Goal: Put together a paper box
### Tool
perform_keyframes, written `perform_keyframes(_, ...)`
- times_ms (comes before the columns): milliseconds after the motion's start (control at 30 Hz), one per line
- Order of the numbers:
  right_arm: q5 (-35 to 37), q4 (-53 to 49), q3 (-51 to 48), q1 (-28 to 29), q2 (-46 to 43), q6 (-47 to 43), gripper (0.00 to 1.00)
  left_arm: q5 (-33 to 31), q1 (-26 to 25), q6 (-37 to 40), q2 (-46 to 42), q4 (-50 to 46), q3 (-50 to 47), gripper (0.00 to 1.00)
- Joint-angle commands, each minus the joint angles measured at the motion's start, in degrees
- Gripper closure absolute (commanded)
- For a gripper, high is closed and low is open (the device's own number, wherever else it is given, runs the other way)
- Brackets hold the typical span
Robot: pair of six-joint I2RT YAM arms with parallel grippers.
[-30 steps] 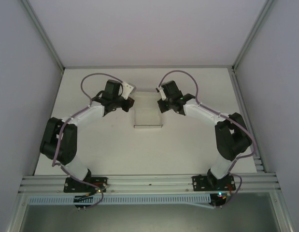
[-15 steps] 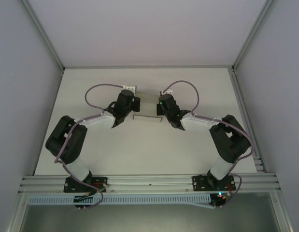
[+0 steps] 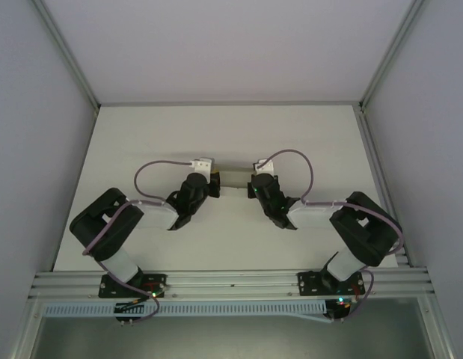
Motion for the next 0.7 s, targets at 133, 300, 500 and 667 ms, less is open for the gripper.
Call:
perform_keyframes(133,-3.5,-3.4,-0.9,4.6,-4.5,-0.1,0.77,4.5,-4.4,-0.5,0.4,2.5,-1.7,1.0)
perform_keyframes(300,-4.2,-16.2,1.7,4.6,-12.0,4.3,0.59,3.2,-5.0,0.3,0.5,5.2,-3.5,1.0)
perform_keyframes(500,-7.3,-23.5,0.5,4.6,-20.5,7.6,0.39,2.1,-5.7,1.8,0.7,11.6,-6.8,0.98)
perform_keyframes(667,-8.2,-31.8,1.6,4.5,-25.4,8.1,0.17,0.5,-6.5,3.5,0.3,11.9,-6.7,0.98)
